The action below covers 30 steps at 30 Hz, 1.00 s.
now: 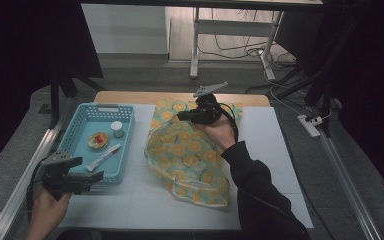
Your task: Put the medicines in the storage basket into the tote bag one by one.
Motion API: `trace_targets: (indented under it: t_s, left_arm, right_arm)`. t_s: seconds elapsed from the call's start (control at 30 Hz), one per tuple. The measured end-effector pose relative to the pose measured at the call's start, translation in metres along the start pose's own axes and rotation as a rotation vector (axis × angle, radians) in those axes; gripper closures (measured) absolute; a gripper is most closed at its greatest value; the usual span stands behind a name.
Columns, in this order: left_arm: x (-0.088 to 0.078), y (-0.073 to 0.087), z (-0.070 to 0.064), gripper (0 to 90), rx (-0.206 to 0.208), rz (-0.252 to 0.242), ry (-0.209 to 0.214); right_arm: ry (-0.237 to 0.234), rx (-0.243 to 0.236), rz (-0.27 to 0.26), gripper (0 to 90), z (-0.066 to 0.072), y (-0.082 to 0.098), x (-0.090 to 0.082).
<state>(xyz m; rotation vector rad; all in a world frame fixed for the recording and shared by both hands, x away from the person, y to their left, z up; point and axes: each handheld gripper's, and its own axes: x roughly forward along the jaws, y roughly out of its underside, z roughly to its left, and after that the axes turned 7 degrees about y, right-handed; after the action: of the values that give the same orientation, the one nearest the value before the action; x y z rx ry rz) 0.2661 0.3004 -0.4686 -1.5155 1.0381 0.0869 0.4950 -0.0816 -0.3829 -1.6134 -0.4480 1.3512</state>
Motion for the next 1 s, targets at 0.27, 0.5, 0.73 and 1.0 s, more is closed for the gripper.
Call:
trace_targets:
  t_s: [0.27, 0.5, 0.73, 1.0]
  left_arm:
    - [0.01, -0.014, 0.012, 0.5, -0.002, 0.015, -0.018]
    - [0.015, -0.022, 0.024, 0.3, -0.007, 0.025, -0.02]
    - [0.025, -0.029, 0.035, 0.4, -0.012, 0.054, -0.035]
    - [0.035, -0.041, 0.051, 0.1, -0.033, 0.079, -0.05]
  right_arm:
    - [0.002, 0.0, 0.0, 90.0, 0.0, 0.001, 0.0]
    - [0.003, -0.002, -0.001, 90.0, 0.0, 0.002, 0.001]
    - [0.005, -0.001, 0.003, 90.0, -0.001, 0.003, 0.002]
    - [0.003, -0.002, 0.004, 90.0, -0.001, 0.004, 0.004]
